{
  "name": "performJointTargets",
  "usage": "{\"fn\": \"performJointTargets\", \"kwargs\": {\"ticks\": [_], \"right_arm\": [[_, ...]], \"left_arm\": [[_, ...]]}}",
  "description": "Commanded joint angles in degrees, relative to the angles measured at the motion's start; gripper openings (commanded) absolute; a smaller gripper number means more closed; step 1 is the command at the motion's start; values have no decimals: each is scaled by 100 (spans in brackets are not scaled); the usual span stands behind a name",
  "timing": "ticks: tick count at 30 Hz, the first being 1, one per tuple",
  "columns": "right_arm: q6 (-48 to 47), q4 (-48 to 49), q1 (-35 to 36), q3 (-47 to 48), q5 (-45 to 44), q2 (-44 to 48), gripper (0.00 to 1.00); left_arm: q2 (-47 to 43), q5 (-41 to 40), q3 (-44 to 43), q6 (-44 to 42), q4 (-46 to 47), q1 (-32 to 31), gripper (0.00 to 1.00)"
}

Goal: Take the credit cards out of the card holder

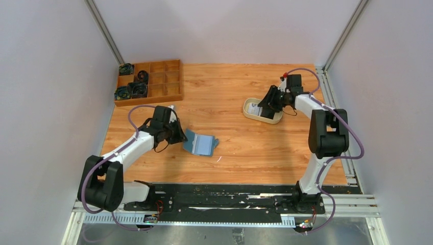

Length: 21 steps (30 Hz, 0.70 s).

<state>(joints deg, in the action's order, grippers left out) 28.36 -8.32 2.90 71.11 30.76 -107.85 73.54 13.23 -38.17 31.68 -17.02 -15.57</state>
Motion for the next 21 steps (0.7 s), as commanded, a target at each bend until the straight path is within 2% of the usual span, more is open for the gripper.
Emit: {"fn": "performJointTargets", "kwargs": {"ticks": [1, 5, 7, 11, 16, 21], "right_arm": [[-441, -527, 71, 451, -72, 363, 50], [-568, -422, 246, 325, -490, 1043, 56], [-815, -506, 734, 290, -1113, 1447, 61], [-1148, -597, 1938, 145, -1765, 1955, 65], [-1418, -437, 3569, -299, -2501, 2070, 66], [-1631, -496, 4400, -335, -2653, 1581, 67]], "left_arm": [[-204, -164, -83, -90, -342, -78, 0], [-293, -415, -222, -172, -622, -242, 0], [-339, -554, -205, -77, -642, -348, 0], [-450, -837, -81, 238, -524, -551, 0], [-632, -1150, 91, 665, -379, -791, 0], [-580, -1122, 170, 731, -319, -816, 0]]}}
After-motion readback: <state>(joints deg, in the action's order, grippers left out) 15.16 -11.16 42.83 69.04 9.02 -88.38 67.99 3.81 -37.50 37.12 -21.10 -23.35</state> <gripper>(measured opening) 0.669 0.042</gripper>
